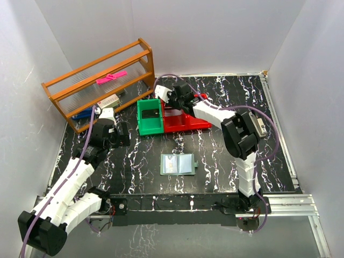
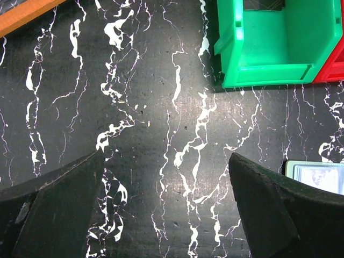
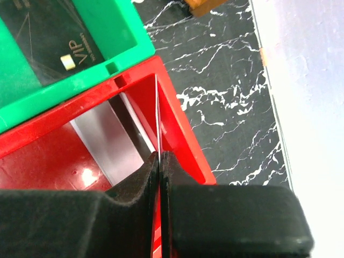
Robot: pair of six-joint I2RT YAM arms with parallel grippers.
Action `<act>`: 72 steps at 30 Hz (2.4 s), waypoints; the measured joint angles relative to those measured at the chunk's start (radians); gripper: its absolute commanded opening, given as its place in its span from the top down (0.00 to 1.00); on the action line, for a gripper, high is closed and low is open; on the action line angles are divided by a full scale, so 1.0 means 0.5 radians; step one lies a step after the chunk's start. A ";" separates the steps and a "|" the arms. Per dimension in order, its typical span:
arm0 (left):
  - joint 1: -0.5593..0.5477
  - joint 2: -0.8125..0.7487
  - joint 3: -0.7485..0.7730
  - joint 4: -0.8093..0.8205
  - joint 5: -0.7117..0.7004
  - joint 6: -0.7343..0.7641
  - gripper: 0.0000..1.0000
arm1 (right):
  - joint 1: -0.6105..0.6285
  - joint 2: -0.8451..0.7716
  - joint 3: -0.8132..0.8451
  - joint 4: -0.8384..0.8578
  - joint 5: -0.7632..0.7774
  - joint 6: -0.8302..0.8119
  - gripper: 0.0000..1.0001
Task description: Take the credit cards out of the card holder
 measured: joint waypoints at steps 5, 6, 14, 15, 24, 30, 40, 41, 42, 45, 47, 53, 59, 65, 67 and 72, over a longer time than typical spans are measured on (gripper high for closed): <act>0.000 0.011 -0.002 0.000 -0.007 0.005 0.01 | 0.001 0.093 0.005 -0.002 0.047 -0.178 0.97; -0.001 0.011 -0.002 0.000 -0.009 0.005 0.01 | 0.001 0.117 0.004 -0.003 0.049 -0.211 0.97; -0.001 0.011 -0.021 0.000 -0.026 0.007 0.01 | 0.008 0.158 -0.002 0.043 0.073 -0.381 0.92; 0.000 0.011 -0.022 -0.001 -0.028 0.007 0.01 | 0.011 0.159 -0.002 0.051 0.082 -0.396 0.89; 0.000 0.011 -0.022 0.000 -0.037 0.007 0.01 | 0.038 0.166 -0.098 0.105 0.097 -0.461 0.62; 0.000 0.011 -0.022 0.001 -0.036 0.013 0.01 | 0.050 0.166 -0.107 0.107 0.103 -0.409 0.43; 0.000 0.034 -0.022 0.001 -0.027 0.014 0.01 | 0.047 0.152 -0.136 0.104 0.082 -0.199 0.39; 0.000 0.035 -0.022 0.001 -0.027 0.014 0.01 | 0.047 0.136 -0.148 0.108 0.077 -0.168 0.38; 0.000 0.037 -0.022 0.001 -0.027 0.014 0.01 | 0.047 0.111 -0.163 0.109 0.071 -0.137 0.38; 0.000 0.039 -0.022 0.000 -0.027 0.014 0.01 | 0.048 0.005 -0.218 0.130 0.048 -0.005 0.36; 0.000 0.039 -0.022 0.000 -0.027 0.015 0.01 | 0.049 -0.114 -0.290 0.192 0.044 0.150 0.35; 0.000 0.037 -0.022 0.000 -0.027 0.014 0.01 | 0.047 -0.724 -0.673 0.482 0.118 0.945 0.18; 0.000 0.038 -0.022 0.000 -0.028 0.014 0.01 | -0.031 -1.155 -0.966 0.548 0.151 1.893 0.05; 0.000 0.045 -0.022 0.000 -0.027 0.014 0.01 | -0.105 -1.220 -1.384 0.491 -0.142 2.477 0.12; 0.000 0.046 -0.022 0.000 -0.027 0.014 0.01 | -0.100 -1.221 -1.495 0.419 -0.215 2.609 0.18; 0.000 0.049 -0.022 0.000 -0.027 0.014 0.01 | 0.016 -1.276 -1.634 0.249 -0.190 2.853 0.29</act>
